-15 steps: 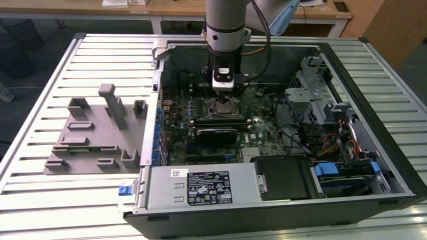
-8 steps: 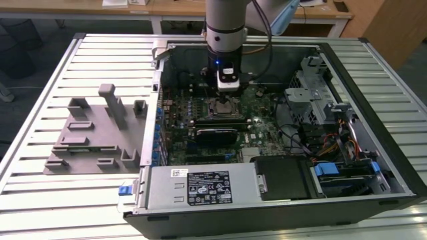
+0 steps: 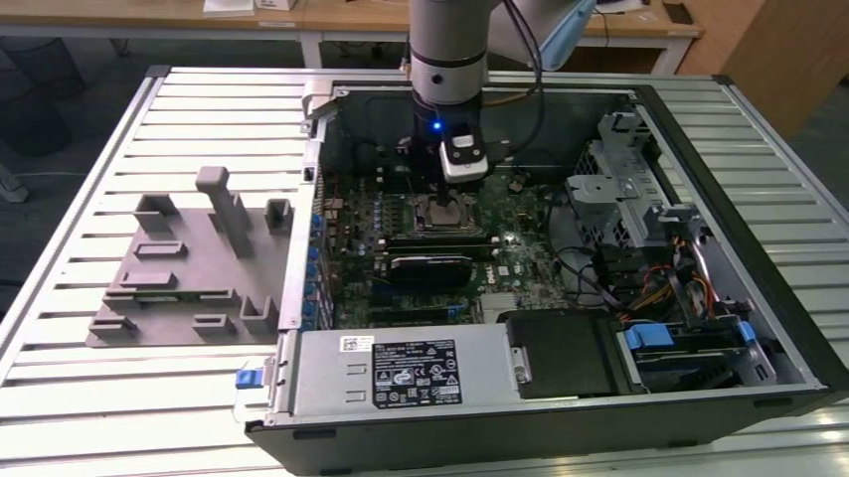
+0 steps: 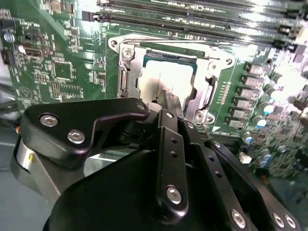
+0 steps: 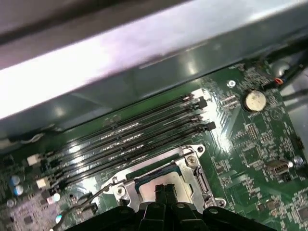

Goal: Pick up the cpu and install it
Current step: 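Close the cpu cover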

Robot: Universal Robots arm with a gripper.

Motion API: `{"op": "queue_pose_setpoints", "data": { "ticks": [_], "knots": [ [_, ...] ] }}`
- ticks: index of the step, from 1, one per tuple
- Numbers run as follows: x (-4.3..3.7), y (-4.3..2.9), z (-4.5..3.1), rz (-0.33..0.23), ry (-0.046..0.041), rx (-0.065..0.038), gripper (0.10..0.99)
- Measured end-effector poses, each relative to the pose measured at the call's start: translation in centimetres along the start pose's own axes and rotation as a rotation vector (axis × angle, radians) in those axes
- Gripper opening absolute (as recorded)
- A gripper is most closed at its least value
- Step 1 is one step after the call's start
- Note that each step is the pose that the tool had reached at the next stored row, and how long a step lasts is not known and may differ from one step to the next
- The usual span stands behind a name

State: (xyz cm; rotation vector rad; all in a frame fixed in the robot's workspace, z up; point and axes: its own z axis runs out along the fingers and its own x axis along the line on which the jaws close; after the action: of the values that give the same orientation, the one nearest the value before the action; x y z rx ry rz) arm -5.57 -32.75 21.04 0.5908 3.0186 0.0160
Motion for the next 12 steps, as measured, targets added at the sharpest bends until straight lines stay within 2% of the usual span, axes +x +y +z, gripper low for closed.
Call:
{"op": "queue_pose_setpoints", "data": {
  "ticks": [5,7,12],
  "knots": [
    [0.0,0.0,0.07,-0.06,0.0068,0.034,0.106],
    [0.01,-0.01,0.12,-0.09,0.0094,0.036,0.106],
    [0.02,-0.01,0.32,-0.177,0.0118,0.031,0.106]
  ]
}}
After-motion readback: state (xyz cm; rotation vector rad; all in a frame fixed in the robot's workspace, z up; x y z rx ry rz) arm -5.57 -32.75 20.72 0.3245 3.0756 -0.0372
